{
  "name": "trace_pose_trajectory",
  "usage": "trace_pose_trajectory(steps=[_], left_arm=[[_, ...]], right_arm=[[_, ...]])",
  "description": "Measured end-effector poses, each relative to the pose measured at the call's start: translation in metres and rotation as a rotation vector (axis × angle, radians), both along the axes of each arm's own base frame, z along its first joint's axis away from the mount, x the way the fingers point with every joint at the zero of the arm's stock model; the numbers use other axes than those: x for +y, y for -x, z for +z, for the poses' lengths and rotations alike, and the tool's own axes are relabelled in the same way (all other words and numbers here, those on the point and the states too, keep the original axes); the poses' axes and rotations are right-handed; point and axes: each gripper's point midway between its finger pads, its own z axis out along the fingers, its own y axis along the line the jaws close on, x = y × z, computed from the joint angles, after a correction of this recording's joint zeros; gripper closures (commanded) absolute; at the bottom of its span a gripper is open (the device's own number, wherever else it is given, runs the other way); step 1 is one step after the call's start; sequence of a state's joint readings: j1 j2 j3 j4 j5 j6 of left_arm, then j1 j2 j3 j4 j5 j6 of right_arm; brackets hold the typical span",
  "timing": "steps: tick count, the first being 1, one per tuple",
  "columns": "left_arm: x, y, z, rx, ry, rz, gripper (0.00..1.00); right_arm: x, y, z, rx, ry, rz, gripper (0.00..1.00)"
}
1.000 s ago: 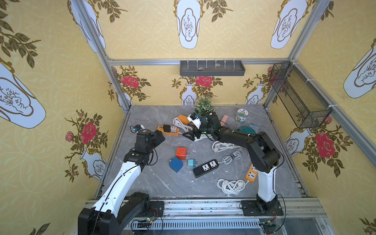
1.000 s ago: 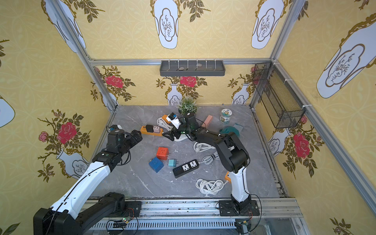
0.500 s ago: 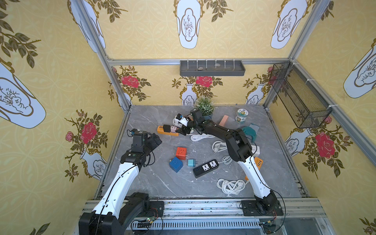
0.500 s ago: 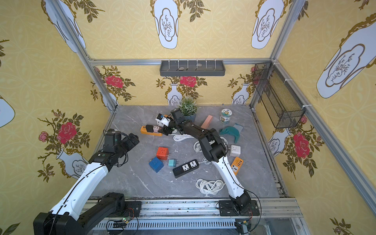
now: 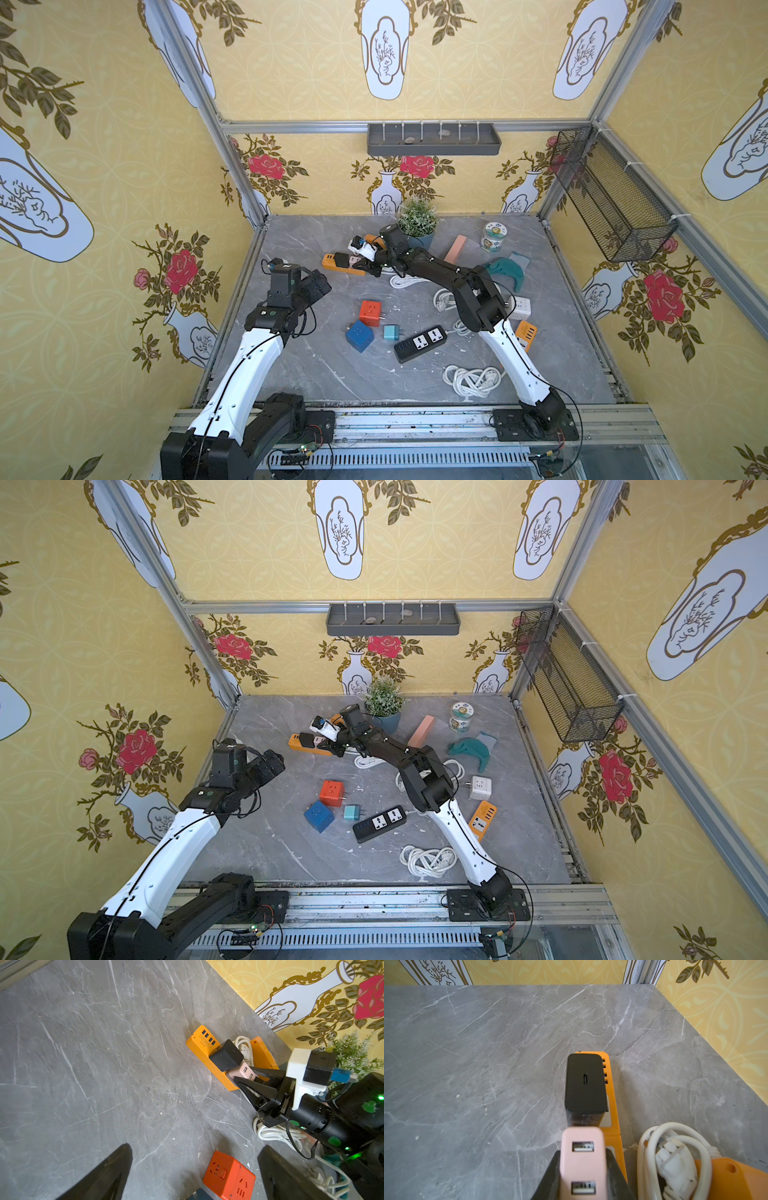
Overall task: Pull the plug off the socket
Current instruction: Move the socket to the center of the board.
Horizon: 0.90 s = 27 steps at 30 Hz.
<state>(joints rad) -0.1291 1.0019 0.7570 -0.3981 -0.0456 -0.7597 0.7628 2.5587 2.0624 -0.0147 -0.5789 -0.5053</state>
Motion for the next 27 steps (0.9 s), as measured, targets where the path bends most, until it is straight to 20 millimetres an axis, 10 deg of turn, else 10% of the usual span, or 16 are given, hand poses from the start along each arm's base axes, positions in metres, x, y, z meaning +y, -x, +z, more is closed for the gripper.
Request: trace_pose_trajectory(steps=[14,22,27], left_arm=[[-0.07,-0.029,-0.008,-0.041,0.387,-0.182,0.06],[-0.133,-0.044,-0.033,0.099,0.557,-0.294,0.22],[-0.137,-0.043,-0.069,0.231,0.6,-0.228,0.29]], right_arm=[[-0.087,0.071,0.007,0.107,0.099,-0.068,0.85],[-0.098,0.09,-0.005,0.143,0.104,-0.121,0.85],[-0.095,0.092,-0.005,0.143,0.107,-0.145,0.85]])
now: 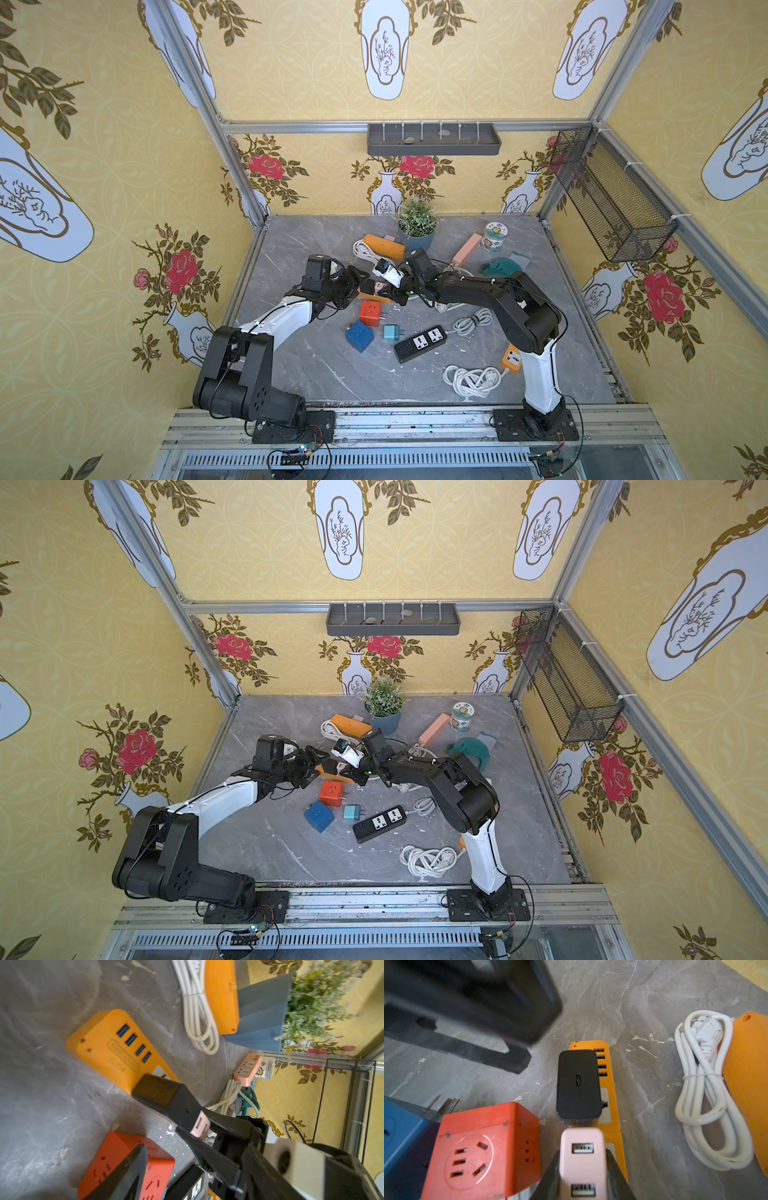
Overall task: Pull the plug off the socket
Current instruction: Remove the plug from the socket.
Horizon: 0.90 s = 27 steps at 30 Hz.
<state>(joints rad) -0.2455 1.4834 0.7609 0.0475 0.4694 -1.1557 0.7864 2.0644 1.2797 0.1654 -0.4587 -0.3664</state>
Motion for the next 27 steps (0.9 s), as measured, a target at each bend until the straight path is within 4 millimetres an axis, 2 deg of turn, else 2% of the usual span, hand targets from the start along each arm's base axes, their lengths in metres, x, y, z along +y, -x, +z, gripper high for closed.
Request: trace_pose_trajectory(steps=[4,7,12,18,22,27], left_arm=[[-0.001,-0.009,-0.009,0.052,0.001,0.026,0.3],[-0.003,-0.017,-0.015,0.064,0.003,0.031,0.4],[-0.004,-0.02,-0.035,0.126,0.022,0.038,0.43],[-0.005,-0.031,-0.038,0.117,0.079,0.024,0.52],[-0.005,-0.03,-0.043,0.112,0.105,0.009,0.58],[-0.002,-0.027,-0.05,0.072,0.107,0.023,0.58]], right_arm=[[0.002,0.001,0.0,0.002,0.004,-0.012,0.84],[0.005,0.0,0.0,0.005,0.002,-0.018,0.85],[0.006,0.001,0.0,0.008,0.002,-0.022,0.85],[0.007,-0.004,0.0,0.007,0.002,-0.05,0.85],[0.01,-0.008,0.003,0.012,0.016,-0.07,0.85],[0.01,-0.02,0.006,0.136,0.032,-0.139,0.87]])
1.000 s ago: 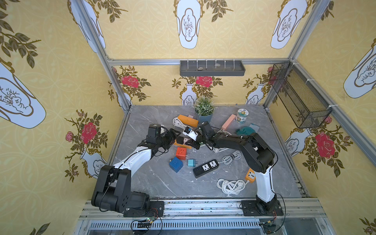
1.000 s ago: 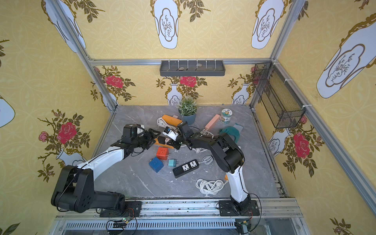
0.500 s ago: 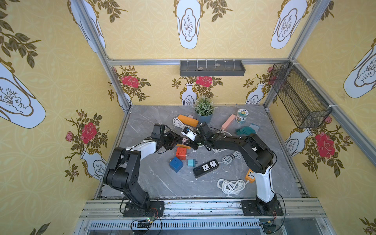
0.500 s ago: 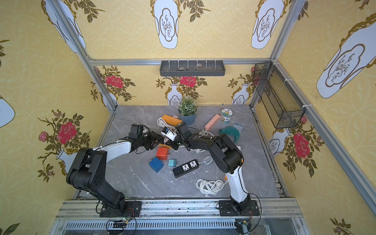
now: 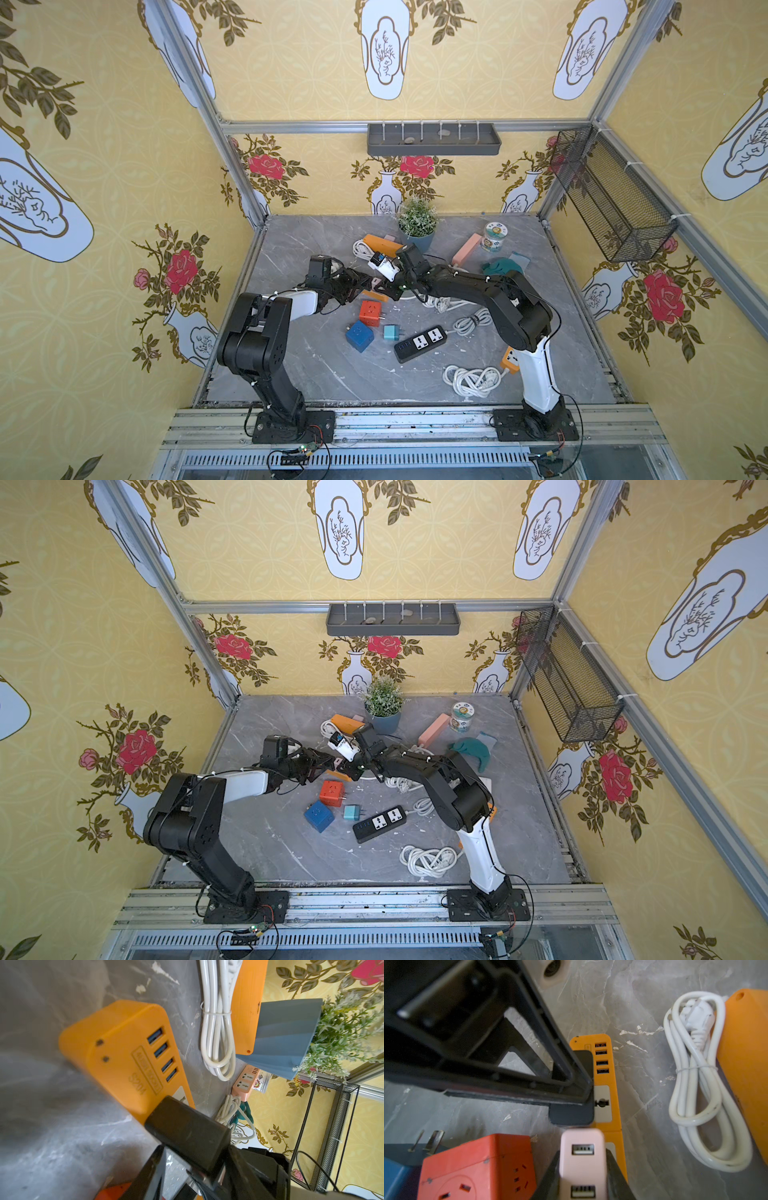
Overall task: Pull the plug off the socket
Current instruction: Remove the plug from the socket, then place the plug at the center of the board.
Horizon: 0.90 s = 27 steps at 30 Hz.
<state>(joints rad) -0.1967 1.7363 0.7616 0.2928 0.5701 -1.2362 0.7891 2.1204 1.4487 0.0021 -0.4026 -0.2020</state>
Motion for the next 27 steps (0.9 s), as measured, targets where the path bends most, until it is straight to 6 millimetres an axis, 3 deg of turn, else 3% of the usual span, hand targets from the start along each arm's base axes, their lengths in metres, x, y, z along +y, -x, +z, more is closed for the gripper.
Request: trace_pose_trajectory(steps=[3,6,8,11,13,17,21,23,27], left_arm=[[0.0,-0.002,-0.001,-0.022,0.003,0.0,0.58],[0.0,-0.003,-0.001,-0.031,0.002,-0.001,0.58],[0.0,-0.004,0.0,-0.029,-0.001,-0.003,0.58],[0.0,-0.004,0.0,-0.022,-0.009,-0.009,0.58],[0.0,-0.005,0.0,-0.021,-0.013,-0.012,0.56],[0.001,-0.006,0.01,-0.057,-0.034,-0.026,0.48],[0.008,-0.006,0.022,-0.073,-0.102,-0.059,0.39],[0.007,-0.01,0.045,-0.141,-0.116,-0.094,0.34],[0.005,-0.016,0.107,-0.351,-0.153,-0.151,0.34]], right_arm=[[-0.007,-0.004,0.0,0.068,-0.031,-0.029,0.87],[-0.006,0.004,0.005,0.032,-0.035,-0.022,0.87],[0.001,0.012,0.01,-0.056,-0.016,-0.004,0.87],[0.022,0.04,0.015,-0.101,-0.016,0.078,0.88],[0.023,0.039,0.019,-0.108,-0.018,0.072,0.88],[-0.008,0.009,0.04,-0.144,-0.024,-0.042,0.87],[-0.039,0.011,0.062,-0.152,-0.071,-0.109,0.86],[-0.053,0.017,0.07,-0.124,-0.11,-0.13,0.85],[-0.093,0.018,0.086,0.002,-0.263,-0.255,0.84]])
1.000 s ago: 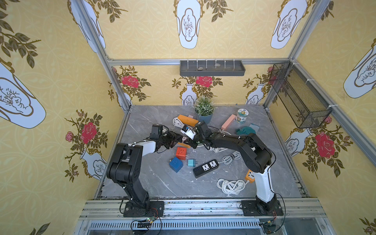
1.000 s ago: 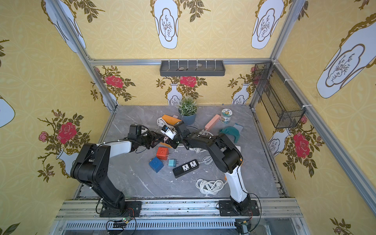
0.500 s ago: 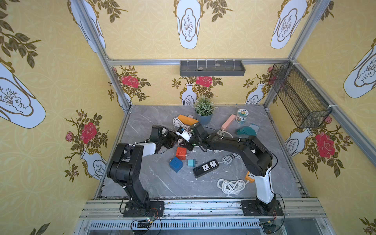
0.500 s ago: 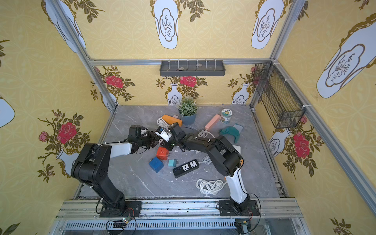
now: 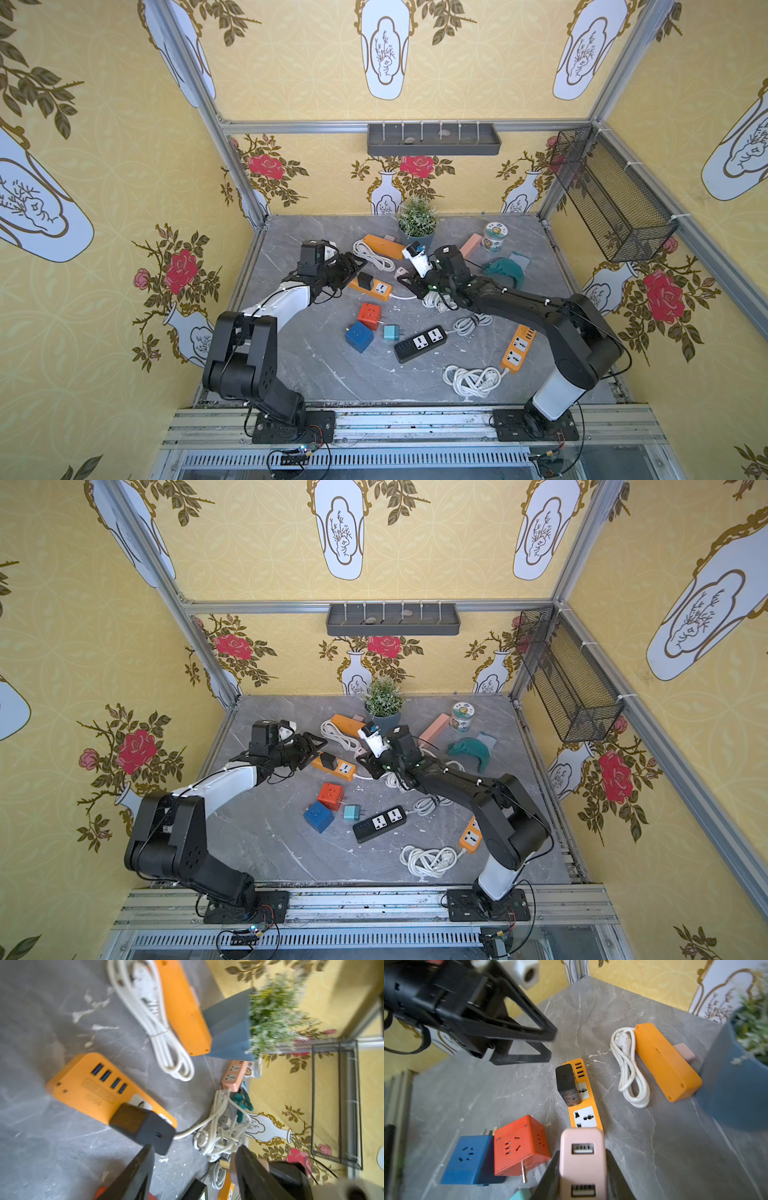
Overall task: Pull the plug off the socket
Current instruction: Place the plug at the center of the board.
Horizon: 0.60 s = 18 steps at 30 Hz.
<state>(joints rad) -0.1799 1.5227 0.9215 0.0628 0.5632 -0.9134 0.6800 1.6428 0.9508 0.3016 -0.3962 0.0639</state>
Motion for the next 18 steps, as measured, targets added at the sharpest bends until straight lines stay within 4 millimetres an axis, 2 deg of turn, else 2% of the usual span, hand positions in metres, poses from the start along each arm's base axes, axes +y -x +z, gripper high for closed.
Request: trace_pose_trajectory(steps=[4,7,10,13,15,18], left_arm=[[-0.001,0.01,0.047,-0.162,-0.087,-0.038,0.34],[-0.011,0.025,0.074,-0.279,-0.179,-0.08,0.33],[-0.022,0.043,0.089,-0.376,-0.271,-0.11,0.23],[-0.013,0.052,0.089,-0.437,-0.371,-0.068,0.11],[0.002,0.054,0.079,-0.437,-0.439,-0.015,0.01],[0.023,0.059,0.064,-0.429,-0.519,0.062,0.0]], right_arm=[[-0.037,-0.006,0.007,0.171,-0.203,-0.124,0.81],[-0.058,-0.014,0.005,0.333,-0.352,-0.209,0.81],[-0.072,-0.027,-0.004,0.477,-0.46,-0.283,0.8],[-0.074,-0.039,-0.017,0.592,-0.487,-0.343,0.79],[-0.068,-0.05,-0.021,0.632,-0.488,-0.359,0.79],[-0.054,-0.069,-0.032,0.687,-0.459,-0.389,0.79]])
